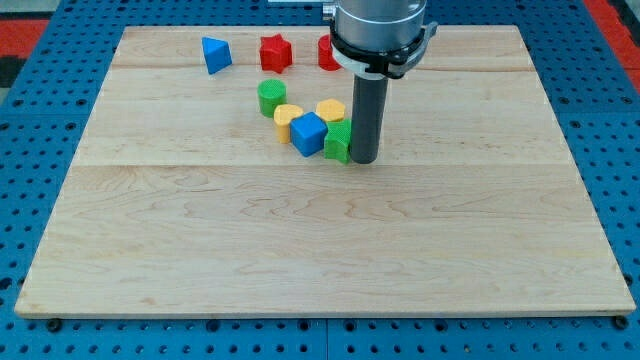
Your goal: Slide the green circle towards the center left
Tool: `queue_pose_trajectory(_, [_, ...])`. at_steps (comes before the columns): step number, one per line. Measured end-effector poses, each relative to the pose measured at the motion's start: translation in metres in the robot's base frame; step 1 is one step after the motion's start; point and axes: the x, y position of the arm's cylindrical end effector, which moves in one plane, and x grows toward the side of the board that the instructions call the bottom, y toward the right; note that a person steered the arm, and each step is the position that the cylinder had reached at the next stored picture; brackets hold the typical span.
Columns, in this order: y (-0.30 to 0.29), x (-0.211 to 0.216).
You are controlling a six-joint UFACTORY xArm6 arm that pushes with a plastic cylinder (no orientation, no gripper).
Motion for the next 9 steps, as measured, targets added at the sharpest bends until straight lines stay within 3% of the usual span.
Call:
queue_pose_trajectory(2, [0.005, -0.004])
queue_pose_trajectory(4, [0.082, -0.019])
queue_pose_trajectory(5, [0.059, -0.086])
queue_pose_trajectory(6, [0.003, -0.118])
queue_pose_trajectory(9, [-0.159, -0.098])
